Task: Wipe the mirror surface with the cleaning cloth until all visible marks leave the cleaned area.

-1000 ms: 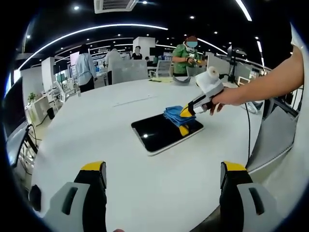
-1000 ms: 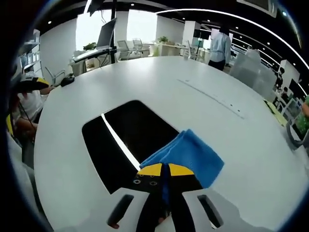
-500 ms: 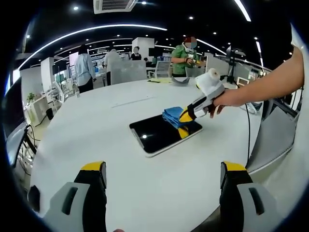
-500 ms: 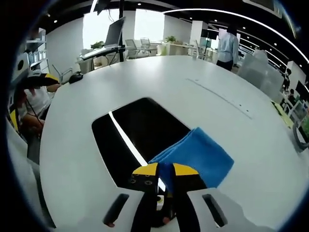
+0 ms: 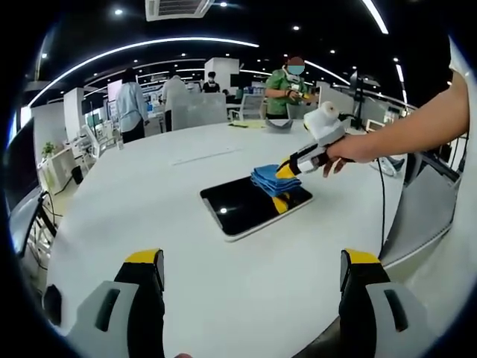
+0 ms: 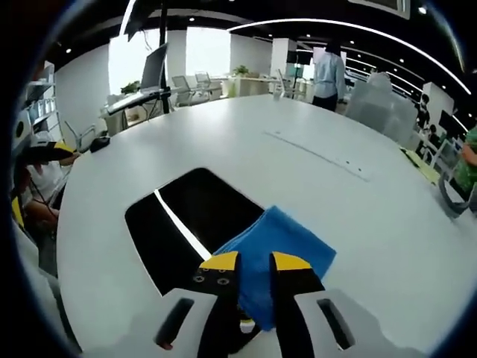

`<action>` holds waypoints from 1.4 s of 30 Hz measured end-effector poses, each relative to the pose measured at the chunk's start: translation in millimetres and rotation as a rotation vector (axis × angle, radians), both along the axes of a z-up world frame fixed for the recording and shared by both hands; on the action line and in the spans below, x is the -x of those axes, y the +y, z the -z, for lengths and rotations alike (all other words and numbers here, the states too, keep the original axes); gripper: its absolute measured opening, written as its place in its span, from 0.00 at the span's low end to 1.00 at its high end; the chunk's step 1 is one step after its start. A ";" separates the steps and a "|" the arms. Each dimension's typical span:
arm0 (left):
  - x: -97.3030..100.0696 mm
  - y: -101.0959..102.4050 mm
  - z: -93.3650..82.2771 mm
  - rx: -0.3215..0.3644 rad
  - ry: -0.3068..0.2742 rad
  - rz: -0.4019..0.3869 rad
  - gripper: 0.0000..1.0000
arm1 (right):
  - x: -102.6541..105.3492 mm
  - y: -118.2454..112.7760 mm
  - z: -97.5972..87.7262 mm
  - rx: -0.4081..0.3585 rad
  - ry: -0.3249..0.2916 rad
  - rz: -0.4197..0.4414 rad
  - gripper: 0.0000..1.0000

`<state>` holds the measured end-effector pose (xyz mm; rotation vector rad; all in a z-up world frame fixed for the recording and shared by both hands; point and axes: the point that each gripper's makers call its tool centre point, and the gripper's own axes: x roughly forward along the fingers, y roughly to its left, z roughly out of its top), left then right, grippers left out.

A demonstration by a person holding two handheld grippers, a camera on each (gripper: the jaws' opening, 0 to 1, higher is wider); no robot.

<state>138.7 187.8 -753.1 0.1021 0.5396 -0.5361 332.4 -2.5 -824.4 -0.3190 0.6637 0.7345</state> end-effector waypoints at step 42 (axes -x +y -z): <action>8.6 18.4 -5.1 0.011 -0.004 -0.035 0.99 | -22.5 -11.1 18.5 -0.008 0.044 0.136 0.31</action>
